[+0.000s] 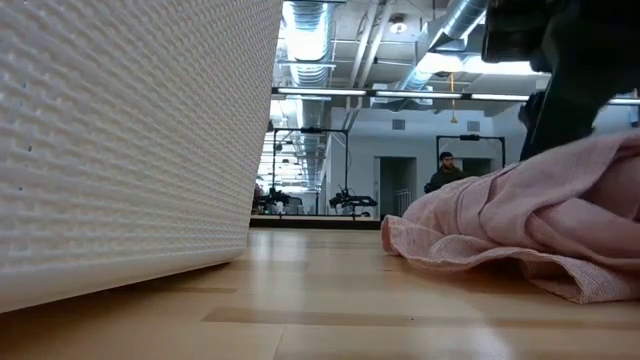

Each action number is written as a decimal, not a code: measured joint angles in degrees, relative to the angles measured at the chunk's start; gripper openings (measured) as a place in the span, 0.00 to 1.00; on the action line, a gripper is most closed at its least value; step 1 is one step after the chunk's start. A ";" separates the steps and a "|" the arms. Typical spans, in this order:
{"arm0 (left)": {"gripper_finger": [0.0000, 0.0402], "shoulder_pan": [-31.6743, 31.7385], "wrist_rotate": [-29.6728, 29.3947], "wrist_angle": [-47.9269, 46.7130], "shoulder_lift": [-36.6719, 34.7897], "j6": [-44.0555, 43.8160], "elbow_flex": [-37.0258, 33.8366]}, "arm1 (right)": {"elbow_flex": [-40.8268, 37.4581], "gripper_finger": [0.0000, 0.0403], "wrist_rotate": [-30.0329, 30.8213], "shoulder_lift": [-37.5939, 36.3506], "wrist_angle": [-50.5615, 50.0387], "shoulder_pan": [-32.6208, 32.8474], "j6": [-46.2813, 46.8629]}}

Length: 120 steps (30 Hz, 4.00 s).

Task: Sort clothes
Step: Put the pink shirt into the top white laundry organizer

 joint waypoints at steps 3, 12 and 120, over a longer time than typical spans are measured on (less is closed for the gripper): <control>0.40 0.00 0.00 0.02 0.00 0.00 0.00 | 0.18 0.91 0.01 4.75 2.37 0.09 0.02; 0.40 0.00 0.00 -0.44 0.00 -1.67 0.00 | 0.85 0.92 2.07 17.88 6.17 -2.28 -1.65; 0.39 4.04 -42.26 22.53 11.34 36.85 -0.04 | 54.62 0.04 26.01 12.30 -31.46 6.21 -64.09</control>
